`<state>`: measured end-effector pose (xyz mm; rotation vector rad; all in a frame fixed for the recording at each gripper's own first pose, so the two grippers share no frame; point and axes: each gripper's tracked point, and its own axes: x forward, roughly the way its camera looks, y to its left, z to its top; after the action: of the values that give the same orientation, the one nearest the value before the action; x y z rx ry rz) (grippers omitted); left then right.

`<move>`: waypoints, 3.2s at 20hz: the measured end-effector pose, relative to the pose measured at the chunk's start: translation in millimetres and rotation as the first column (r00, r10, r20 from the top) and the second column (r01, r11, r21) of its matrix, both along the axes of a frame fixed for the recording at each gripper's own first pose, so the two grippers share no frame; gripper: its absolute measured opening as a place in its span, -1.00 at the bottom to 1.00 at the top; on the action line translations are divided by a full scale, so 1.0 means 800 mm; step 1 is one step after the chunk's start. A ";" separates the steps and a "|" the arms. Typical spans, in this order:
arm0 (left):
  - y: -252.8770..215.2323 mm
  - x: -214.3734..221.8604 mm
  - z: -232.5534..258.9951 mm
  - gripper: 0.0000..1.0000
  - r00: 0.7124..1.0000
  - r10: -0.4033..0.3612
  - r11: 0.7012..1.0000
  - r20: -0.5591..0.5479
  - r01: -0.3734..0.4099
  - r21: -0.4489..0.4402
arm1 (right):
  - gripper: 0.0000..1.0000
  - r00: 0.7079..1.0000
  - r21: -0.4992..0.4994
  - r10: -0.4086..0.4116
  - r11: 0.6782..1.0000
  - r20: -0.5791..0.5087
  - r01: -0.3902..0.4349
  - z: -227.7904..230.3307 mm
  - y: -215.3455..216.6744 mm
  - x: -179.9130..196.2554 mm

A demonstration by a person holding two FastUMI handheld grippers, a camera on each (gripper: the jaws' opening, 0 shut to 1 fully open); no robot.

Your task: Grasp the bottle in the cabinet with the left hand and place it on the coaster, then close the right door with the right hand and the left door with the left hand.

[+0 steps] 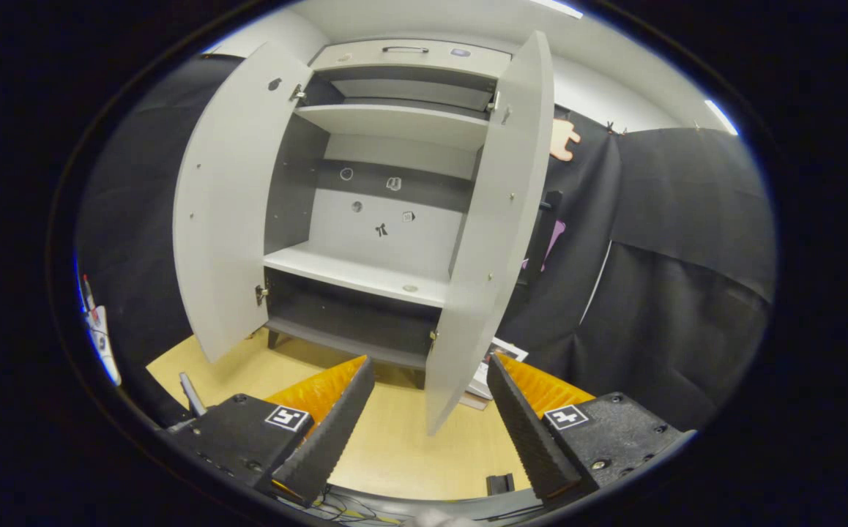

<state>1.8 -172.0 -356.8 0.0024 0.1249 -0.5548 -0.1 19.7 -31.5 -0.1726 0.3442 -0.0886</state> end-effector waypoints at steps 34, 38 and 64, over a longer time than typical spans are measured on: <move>0.240 -0.031 0.408 0.89 0.895 0.431 0.901 0.112 -0.433 -0.008 | 0.99 0.957 0.125 -0.162 0.983 0.239 0.135 0.053 -0.103 0.030; 0.261 -0.050 0.398 0.92 0.861 0.505 0.861 0.069 -0.508 0.037 | 1.00 0.936 0.141 -0.236 0.969 0.260 0.205 0.063 -0.173 0.046; 0.194 -0.035 0.406 0.92 0.738 0.673 0.736 0.036 -0.674 0.055 | 0.94 0.977 0.196 0.027 0.978 0.213 -0.069 0.082 -0.131 0.163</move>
<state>-26.2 -17.1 -31.7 0.0229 0.1203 0.1885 130.3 -85.4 34.0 0.0308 0.1364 -0.0228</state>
